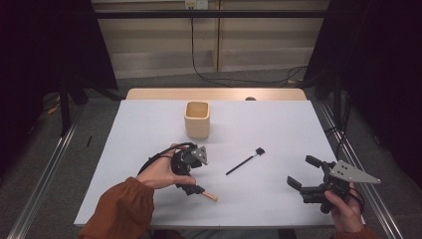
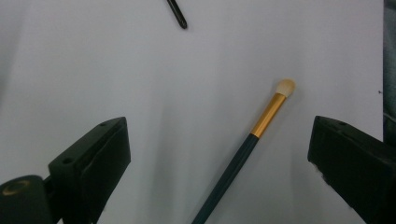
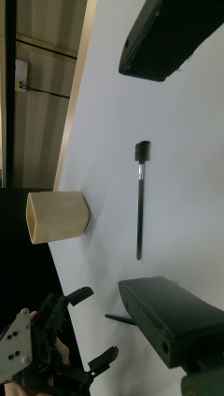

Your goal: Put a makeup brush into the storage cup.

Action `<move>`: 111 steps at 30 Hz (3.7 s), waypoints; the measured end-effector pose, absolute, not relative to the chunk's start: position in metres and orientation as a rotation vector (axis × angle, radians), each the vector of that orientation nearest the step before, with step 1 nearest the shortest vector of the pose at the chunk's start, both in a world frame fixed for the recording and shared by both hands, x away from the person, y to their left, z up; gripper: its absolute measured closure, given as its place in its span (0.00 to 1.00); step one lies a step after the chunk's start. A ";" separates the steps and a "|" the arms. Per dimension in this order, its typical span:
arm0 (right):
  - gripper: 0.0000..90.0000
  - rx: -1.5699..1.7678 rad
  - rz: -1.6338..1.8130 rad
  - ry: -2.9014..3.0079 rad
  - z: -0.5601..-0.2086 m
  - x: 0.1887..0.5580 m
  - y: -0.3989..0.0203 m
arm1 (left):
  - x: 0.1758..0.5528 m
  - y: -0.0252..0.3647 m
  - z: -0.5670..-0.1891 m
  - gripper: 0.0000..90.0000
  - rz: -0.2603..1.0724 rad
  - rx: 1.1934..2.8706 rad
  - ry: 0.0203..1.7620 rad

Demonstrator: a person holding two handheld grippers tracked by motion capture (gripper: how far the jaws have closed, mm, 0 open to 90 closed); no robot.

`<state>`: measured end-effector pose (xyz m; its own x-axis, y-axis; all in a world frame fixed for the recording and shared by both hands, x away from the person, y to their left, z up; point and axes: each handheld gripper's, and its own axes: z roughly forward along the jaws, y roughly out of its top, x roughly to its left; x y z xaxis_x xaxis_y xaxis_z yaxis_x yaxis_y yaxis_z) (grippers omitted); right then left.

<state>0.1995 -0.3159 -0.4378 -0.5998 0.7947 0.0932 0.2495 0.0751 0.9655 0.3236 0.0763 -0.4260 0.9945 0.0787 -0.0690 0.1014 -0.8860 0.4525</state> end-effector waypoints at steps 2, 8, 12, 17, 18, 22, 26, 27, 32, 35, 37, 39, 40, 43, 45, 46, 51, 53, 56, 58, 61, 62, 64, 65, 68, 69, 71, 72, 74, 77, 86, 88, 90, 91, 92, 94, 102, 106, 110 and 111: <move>0.00 1.034 1.551 1.890 -0.438 0.199 -0.316 | 0.324 0.074 -0.427 0.07 -0.067 2.686 0.126; 0.00 1.031 1.550 1.898 -0.438 0.199 -0.316 | 0.321 0.070 -0.431 0.11 -0.105 2.712 0.036; 0.00 1.032 1.552 1.898 -0.438 0.200 -0.316 | 0.318 0.065 -0.435 0.24 -0.141 2.747 -0.019; 0.00 1.029 1.550 1.899 -0.438 0.199 -0.316 | 0.316 0.061 -0.439 0.38 -0.132 2.781 -0.077; 0.00 1.028 1.550 1.900 -0.438 0.199 -0.316 | 0.316 0.061 -0.439 0.40 -0.127 2.783 -0.088; 0.00 1.031 1.551 1.900 -0.438 0.200 -0.315 | 0.313 0.058 -0.439 0.49 -0.133 2.794 -0.125; 0.00 1.030 1.549 1.903 -0.438 0.200 -0.315 | 0.313 0.054 -0.442 0.59 -0.143 2.807 -0.134; 0.00 1.030 1.549 1.903 -0.438 0.200 -0.315 | 0.313 0.054 -0.443 0.60 -0.145 2.814 -0.142; 0.00 1.030 1.549 1.901 -0.438 0.199 -0.316 | 0.310 0.052 -0.445 0.64 -0.150 2.828 -0.155; 0.00 1.028 1.549 1.904 -0.438 0.199 -0.315 | 0.310 0.052 -0.446 0.67 -0.152 2.833 -0.175; 0.00 1.028 1.550 1.903 -0.438 0.199 -0.315 | 0.311 0.052 -0.446 0.69 -0.147 2.834 -0.179; 0.00 1.028 1.549 1.906 -0.438 0.199 -0.315 | 0.311 0.052 -0.446 0.72 -0.139 2.832 -0.182; 0.00 1.028 1.549 1.906 -0.438 0.199 -0.315 | 0.310 0.052 -0.447 0.72 -0.136 2.831 -0.180; 0.00 1.026 1.549 1.910 -0.439 0.199 -0.315 | 0.309 0.053 -0.447 0.73 -0.134 2.822 -0.192; 0.00 1.024 1.550 1.912 -0.439 0.199 -0.315 | 0.310 0.054 -0.448 0.73 -0.132 2.815 -0.178; 0.00 1.023 1.549 1.913 -0.438 0.199 -0.315 | 0.310 0.054 -0.448 0.74 -0.143 2.815 -0.161; 0.00 1.023 1.547 1.913 -0.439 0.200 -0.315 | 0.311 0.053 -0.447 0.77 -0.148 2.824 -0.142; 0.00 1.025 1.548 1.914 -0.439 0.200 -0.314 | 0.312 0.053 -0.447 0.81 -0.156 2.823 -0.131; 0.00 1.027 1.546 1.915 -0.439 0.200 -0.315 | 0.313 0.053 -0.447 0.88 -0.160 2.829 -0.122; 0.00 1.029 1.546 1.914 -0.439 0.200 -0.315 | 0.313 0.053 -0.447 0.92 -0.165 2.831 -0.122; 0.00 1.030 1.543 1.918 -0.439 0.200 -0.315 | 0.314 0.053 -0.447 0.93 -0.177 2.827 -0.109; 0.00 1.029 1.545 1.920 -0.439 0.200 -0.314 | 0.314 0.053 -0.447 0.93 -0.176 2.828 -0.112; 0.00 1.028 1.545 1.920 -0.439 0.200 -0.314 | 0.315 0.053 -0.447 0.93 -0.180 2.827 -0.106; 0.00 1.030 1.544 1.919 -0.439 0.200 -0.315 | 0.314 0.053 -0.447 0.93 -0.187 2.822 -0.091; 0.00 1.030 1.545 1.917 -0.439 0.200 -0.315 | 0.316 0.054 -0.447 0.93 -0.195 2.823 -0.073; 0.00 1.031 1.547 1.916 -0.439 0.200 -0.315 | 0.316 0.054 -0.447 0.93 -0.195 2.823 -0.066; 0.00 1.030 1.547 1.916 -0.439 0.200 -0.315 | 0.316 0.054 -0.447 0.93 -0.200 2.812 -0.045; 0.00 1.031 1.547 1.916 -0.439 0.200 -0.315 | 0.317 0.055 -0.447 0.93 -0.204 2.816 -0.046; 0.00 1.030 1.547 1.915 -0.439 0.200 -0.315 | 0.318 0.056 -0.447 0.94 -0.211 2.805 -0.029; 0.00 1.032 1.546 1.914 -0.439 0.200 -0.315 | 0.319 0.060 -0.446 0.94 -0.225 2.790 0.007; 0.00 1.033 1.545 1.916 -0.439 0.200 -0.315 | 0.325 0.071 -0.433 0.94 -0.240 2.679 0.102; 0.00 1.034 1.544 1.916 -0.439 0.200 -0.315 | 0.327 0.074 -0.430 0.94 -0.244 2.643 0.120; 0.00 1.033 1.545 1.916 -0.439 0.200 -0.315 | 0.328 0.078 -0.426 0.94 -0.241 2.601 0.146; 0.00 1.032 1.545 1.917 -0.439 0.200 -0.315 | 0.329 0.079 -0.424 0.93 -0.245 2.579 0.154; 0.00 1.033 1.545 1.916 -0.439 0.200 -0.315 | 0.330 0.081 -0.422 0.94 -0.245 2.556 0.167; 0.00 1.034 1.545 1.916 -0.439 0.200 -0.315 | 0.331 0.084 -0.418 0.94 -0.246 2.524 0.176; 0.00 1.033 1.545 1.916 -0.439 0.200 -0.315 | 0.335 0.092 -0.414 0.93 -0.229 2.427 0.232; 0.00 1.035 1.545 1.916 -0.439 0.200 -0.315 | 0.336 0.095 -0.414 0.93 -0.219 2.392 0.262; 0.00 1.034 1.545 1.917 -0.439 0.200 -0.315 | 0.337 0.100 -0.410 0.93 -0.199 2.359 0.294; 0.00 1.035 1.546 1.917 -0.439 0.200 -0.315 | 0.337 0.102 -0.409 0.94 -0.182 2.352 0.305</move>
<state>0.2002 -0.3148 -0.4391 -0.6074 0.7882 0.0989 0.2639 0.0828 0.9610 0.3371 0.1016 -0.4087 0.9617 0.1657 -0.2186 0.2711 -0.6946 0.6664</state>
